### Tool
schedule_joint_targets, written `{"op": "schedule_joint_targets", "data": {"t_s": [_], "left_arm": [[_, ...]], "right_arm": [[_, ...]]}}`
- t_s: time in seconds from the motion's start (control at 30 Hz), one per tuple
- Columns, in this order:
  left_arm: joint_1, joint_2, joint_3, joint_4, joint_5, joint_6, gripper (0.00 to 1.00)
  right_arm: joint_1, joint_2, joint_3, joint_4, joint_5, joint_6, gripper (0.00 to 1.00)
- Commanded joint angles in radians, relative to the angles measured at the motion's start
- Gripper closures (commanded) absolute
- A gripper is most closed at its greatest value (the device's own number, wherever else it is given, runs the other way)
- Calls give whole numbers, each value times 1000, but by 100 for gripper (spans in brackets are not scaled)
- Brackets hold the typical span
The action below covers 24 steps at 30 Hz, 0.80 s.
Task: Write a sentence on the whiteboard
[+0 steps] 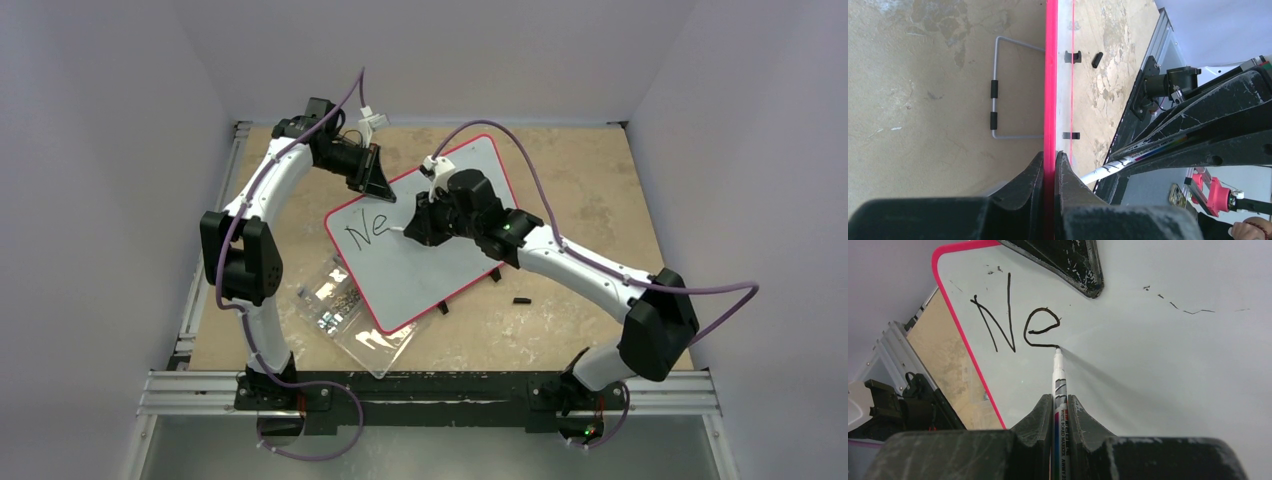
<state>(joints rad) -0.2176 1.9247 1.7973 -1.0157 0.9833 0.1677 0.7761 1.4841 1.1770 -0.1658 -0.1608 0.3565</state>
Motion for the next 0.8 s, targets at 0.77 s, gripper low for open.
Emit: {"op": "schedule_joint_targets", "data": {"t_s": [0.77], "left_arm": [[-46,-32,7,-52,-69,76,100]], "right_arm": [[-74,8,143,20,-106,15,100]]}}
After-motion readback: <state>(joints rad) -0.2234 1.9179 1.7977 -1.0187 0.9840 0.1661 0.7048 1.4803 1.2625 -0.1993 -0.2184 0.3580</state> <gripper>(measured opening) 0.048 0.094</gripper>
